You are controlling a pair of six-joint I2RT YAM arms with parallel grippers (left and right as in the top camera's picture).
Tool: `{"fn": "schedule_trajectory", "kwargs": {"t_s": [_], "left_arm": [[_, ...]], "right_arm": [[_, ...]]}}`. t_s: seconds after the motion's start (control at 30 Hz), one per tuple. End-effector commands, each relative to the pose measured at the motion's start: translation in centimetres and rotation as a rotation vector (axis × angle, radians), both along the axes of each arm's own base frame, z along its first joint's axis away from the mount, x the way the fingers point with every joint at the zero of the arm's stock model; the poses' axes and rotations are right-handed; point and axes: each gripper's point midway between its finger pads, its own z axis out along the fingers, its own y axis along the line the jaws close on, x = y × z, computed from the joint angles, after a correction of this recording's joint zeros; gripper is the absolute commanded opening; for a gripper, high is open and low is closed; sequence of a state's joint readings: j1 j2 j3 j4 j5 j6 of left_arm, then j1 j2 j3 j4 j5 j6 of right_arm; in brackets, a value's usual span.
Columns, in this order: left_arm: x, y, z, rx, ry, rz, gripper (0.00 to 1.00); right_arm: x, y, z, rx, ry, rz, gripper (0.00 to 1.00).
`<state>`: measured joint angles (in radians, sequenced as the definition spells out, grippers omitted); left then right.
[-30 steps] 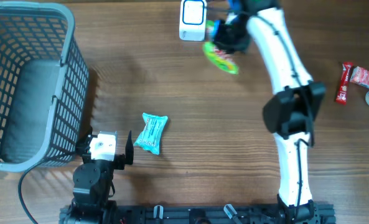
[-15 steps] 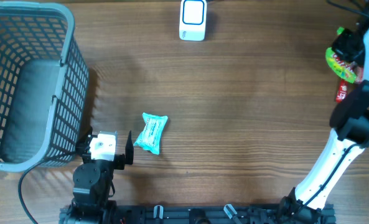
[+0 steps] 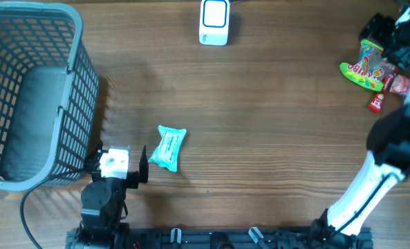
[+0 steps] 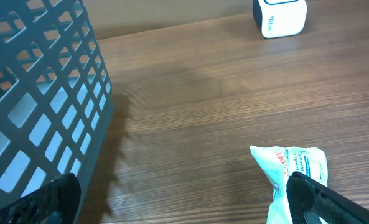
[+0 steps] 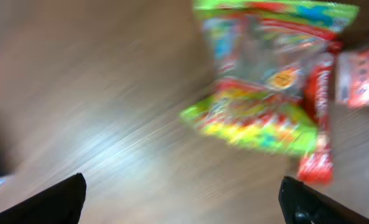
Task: Scan the item barcode
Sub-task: 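Carry the gummy bag right and drop it near the Nescafe stick, then reach the right gripper to the teal wet-wipes pack and grasp it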
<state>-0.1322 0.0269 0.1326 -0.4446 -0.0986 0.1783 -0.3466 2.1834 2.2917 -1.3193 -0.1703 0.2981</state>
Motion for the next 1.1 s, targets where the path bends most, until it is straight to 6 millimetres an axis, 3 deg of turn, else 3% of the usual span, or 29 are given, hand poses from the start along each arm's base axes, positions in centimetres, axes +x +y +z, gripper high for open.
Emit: {"fn": "schedule_trajectory", "kwargs": {"t_s": [0.0,0.17,0.2,0.33,0.43,0.5,0.57,0.7,0.83,1.07], "left_arm": [[0.0,-0.4,0.0,-0.014,-0.004,-0.016,1.00],[0.0,-0.4,0.0,-0.014,-0.004,-0.016,1.00],[0.0,-0.4,0.0,-0.014,-0.004,-0.016,1.00],[0.0,-0.4,0.0,-0.013,-0.004,-0.016,1.00],[0.0,-0.4,0.0,-0.013,-0.004,-0.016,1.00],[0.0,-0.4,0.0,-0.013,-0.004,-0.016,1.00],[0.0,-0.4,0.0,-0.014,-0.004,-0.016,1.00],[0.0,-0.4,0.0,-0.014,-0.004,-0.016,1.00],[0.0,-0.4,0.0,-0.013,-0.004,-0.016,1.00],[0.0,-0.4,0.0,-0.013,-0.004,-0.016,1.00]], "right_arm": [[-2.3,12.4,6.2,0.133,-0.036,0.194,1.00],[-6.9,29.1,3.1,0.337,0.190,0.415,1.00],[-7.3,30.6,2.6,0.341,0.209,0.420,1.00],[-12.3,41.1,-3.6,0.339,0.332,0.524,1.00],[-15.7,47.4,-7.3,0.356,0.322,0.629,1.00],[-17.6,50.5,-8.7,0.362,0.309,0.685,1.00],[-18.7,52.3,-10.5,0.302,0.294,0.683,1.00],[-20.5,53.1,-14.7,0.207,0.358,0.658,0.98],[-21.9,51.4,-19.1,0.072,0.446,0.640,0.88],[-21.6,49.8,-19.3,0.008,0.456,0.622,0.65]]}}
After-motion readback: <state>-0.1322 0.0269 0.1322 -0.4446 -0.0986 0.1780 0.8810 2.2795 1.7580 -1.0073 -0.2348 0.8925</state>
